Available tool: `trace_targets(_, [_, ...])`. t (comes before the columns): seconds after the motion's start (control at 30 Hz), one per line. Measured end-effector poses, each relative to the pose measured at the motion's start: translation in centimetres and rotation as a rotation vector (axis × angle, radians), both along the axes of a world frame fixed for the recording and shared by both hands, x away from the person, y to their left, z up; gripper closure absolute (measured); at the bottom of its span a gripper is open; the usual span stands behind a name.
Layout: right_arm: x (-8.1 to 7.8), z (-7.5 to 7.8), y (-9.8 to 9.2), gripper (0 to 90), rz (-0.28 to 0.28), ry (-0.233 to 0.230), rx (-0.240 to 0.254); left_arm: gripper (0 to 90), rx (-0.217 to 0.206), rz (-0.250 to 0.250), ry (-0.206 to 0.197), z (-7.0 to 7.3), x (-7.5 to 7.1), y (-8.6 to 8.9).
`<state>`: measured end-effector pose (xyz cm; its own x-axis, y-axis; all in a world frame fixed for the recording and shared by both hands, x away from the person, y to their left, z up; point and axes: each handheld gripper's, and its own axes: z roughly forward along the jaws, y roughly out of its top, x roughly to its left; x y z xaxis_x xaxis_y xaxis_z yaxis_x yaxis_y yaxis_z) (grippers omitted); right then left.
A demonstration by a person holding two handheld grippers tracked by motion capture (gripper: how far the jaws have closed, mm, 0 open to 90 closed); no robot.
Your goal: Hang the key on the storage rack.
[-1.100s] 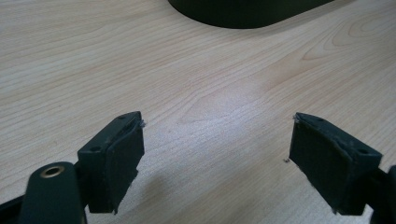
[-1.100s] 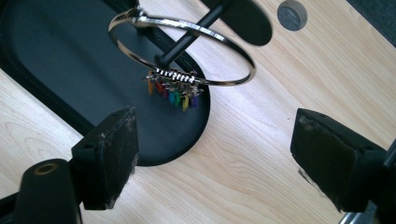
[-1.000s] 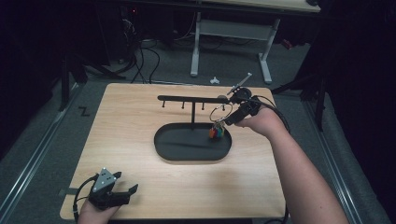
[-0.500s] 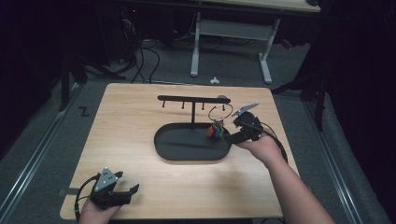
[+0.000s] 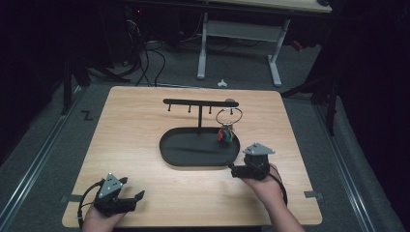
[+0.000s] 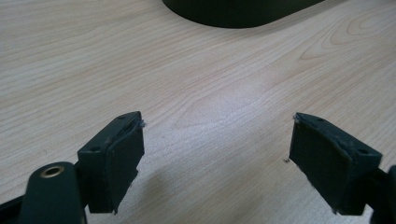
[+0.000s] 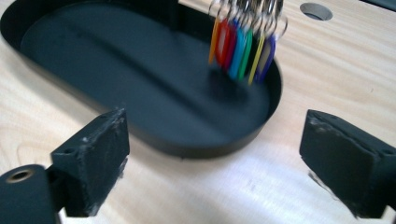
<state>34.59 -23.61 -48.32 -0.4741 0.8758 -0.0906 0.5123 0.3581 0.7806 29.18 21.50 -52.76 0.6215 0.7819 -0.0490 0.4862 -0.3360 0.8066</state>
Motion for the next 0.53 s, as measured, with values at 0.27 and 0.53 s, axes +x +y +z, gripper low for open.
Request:
trace_targets(0.27, [-6.8,-2.3,-1.0,12.8,-0.015,-0.182,0.046,17.1,-0.006,0.017,-0.024,0.1,0.1,-0.2])
trace_targets(0.53, [-6.0,-3.2,-1.7,12.2,-0.075,-0.148,0.078,16.8,0.023,-0.018,-0.019,0.0,-0.2,-0.9])
